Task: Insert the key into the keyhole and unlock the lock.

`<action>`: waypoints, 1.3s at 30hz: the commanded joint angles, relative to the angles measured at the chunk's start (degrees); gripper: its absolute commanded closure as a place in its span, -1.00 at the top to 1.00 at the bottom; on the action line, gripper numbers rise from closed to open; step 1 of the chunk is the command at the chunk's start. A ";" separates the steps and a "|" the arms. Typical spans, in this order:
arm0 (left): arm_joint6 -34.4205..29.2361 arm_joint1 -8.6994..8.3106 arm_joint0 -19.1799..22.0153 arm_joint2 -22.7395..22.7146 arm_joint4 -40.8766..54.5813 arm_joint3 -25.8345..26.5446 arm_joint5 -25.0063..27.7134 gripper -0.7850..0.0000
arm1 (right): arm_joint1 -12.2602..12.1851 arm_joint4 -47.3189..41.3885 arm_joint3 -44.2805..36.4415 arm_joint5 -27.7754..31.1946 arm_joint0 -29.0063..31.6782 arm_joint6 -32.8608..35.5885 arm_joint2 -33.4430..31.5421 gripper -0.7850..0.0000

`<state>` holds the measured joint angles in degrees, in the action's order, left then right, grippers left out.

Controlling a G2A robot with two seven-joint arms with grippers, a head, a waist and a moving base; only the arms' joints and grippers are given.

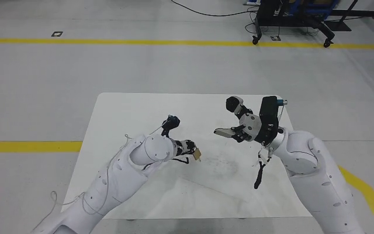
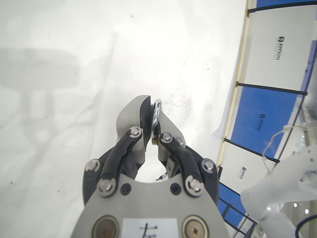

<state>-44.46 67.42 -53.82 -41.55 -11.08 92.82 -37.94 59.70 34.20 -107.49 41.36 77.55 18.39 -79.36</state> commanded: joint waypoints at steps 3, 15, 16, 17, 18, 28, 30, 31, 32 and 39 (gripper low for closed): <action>-2.24 0.47 1.24 3.23 -3.64 -0.01 -5.77 -1.00 | 0.00 0.00 0.00 0.00 0.00 0.00 0.00 1.00; -7.60 3.12 6.99 10.53 -7.89 -2.96 -9.91 -1.00 | 0.00 0.00 0.00 0.00 0.00 0.00 0.00 1.00; -7.87 3.41 7.41 10.91 -7.73 -3.47 -10.09 -1.00 | 0.00 0.00 0.00 0.00 0.00 0.00 0.00 1.00; -8.17 3.71 7.89 11.30 -7.65 -4.04 -10.35 -1.00 | 0.00 0.00 0.00 0.00 0.00 0.00 0.00 1.00; -8.14 4.03 8.32 11.63 -7.57 -4.41 -10.41 -1.00 | 0.00 0.00 0.00 0.00 0.00 0.00 0.00 1.00; -8.05 6.03 10.20 12.14 -4.99 -6.78 -11.10 -0.81 | 0.00 0.00 0.00 0.00 0.00 0.00 0.00 1.00; -8.04 5.92 10.02 11.34 -4.58 -6.30 -11.05 -0.64 | 0.00 0.00 0.00 0.00 0.00 0.00 0.00 1.00; -8.04 5.78 9.80 10.76 -4.30 -6.07 -10.90 -0.54 | 0.00 0.00 0.00 0.00 0.00 0.00 0.00 1.00; -7.85 5.60 9.60 10.03 -4.13 -5.59 -10.54 -0.36 | 0.00 0.00 0.00 0.00 0.00 0.00 0.00 1.00; -6.38 3.27 5.34 2.09 -1.77 0.21 -7.19 1.00 | 0.00 0.00 0.00 0.00 0.00 0.00 0.00 1.00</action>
<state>-51.16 71.18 -47.39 -37.58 -13.46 91.78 -45.90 59.70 34.20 -107.49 41.36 77.55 18.39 -79.36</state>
